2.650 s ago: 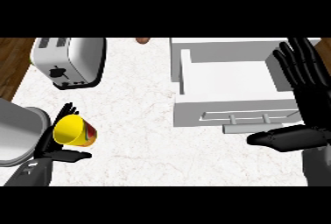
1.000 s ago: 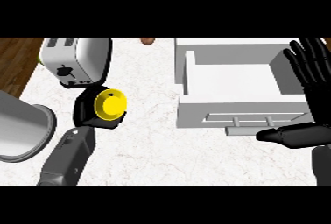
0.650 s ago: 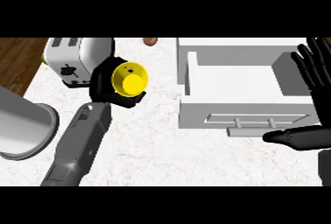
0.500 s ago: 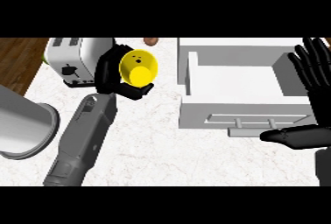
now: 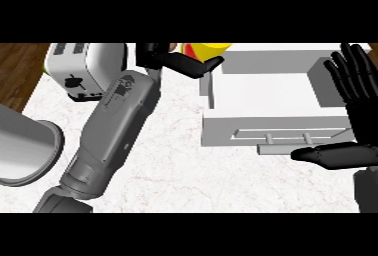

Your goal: Pick up the cup, place it into the drawer and close the drawer

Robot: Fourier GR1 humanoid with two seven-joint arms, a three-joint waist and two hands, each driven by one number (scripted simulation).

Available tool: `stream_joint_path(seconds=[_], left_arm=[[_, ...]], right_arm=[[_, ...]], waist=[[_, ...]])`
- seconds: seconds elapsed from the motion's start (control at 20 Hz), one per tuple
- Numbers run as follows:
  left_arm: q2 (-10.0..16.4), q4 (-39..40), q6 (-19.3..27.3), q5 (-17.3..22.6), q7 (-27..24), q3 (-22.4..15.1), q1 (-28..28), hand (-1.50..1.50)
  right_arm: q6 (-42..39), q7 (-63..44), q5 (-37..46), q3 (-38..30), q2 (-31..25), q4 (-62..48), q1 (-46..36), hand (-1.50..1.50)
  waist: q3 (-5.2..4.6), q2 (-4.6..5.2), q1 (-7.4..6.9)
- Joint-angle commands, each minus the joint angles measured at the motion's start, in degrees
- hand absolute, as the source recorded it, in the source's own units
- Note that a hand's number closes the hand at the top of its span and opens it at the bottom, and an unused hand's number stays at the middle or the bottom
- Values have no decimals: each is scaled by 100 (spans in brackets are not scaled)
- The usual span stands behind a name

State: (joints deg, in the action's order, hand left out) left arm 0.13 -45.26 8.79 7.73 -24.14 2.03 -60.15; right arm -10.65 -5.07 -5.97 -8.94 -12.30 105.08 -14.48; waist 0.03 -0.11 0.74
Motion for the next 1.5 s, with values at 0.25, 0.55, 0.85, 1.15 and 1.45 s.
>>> stream_joint_path(seconds=[0.25,0.55,0.85,1.15,1.45], left_arm=[[-13,1629,1059,333,928,-579,-1508,150],[-13,2486,1191,694,849,-1226,-1652,150],[-13,2954,613,719,1356,-1828,-1810,150],[-13,2863,619,1020,1105,-2209,-1418,-150],[-13,2460,699,1798,671,-1968,-1188,-150]], right_arm=[[-79,-199,-133,54,-34,155,-161,-150],[-232,194,-198,-47,-105,-339,-470,-150],[-239,33,-212,144,-40,-248,-718,-150],[-274,33,-131,397,80,-221,-753,-150],[-896,3,-740,846,298,-400,-904,-150]], waist=[[2,68,301],[10,157,492],[15,249,838],[7,277,1049],[0,296,1093]])
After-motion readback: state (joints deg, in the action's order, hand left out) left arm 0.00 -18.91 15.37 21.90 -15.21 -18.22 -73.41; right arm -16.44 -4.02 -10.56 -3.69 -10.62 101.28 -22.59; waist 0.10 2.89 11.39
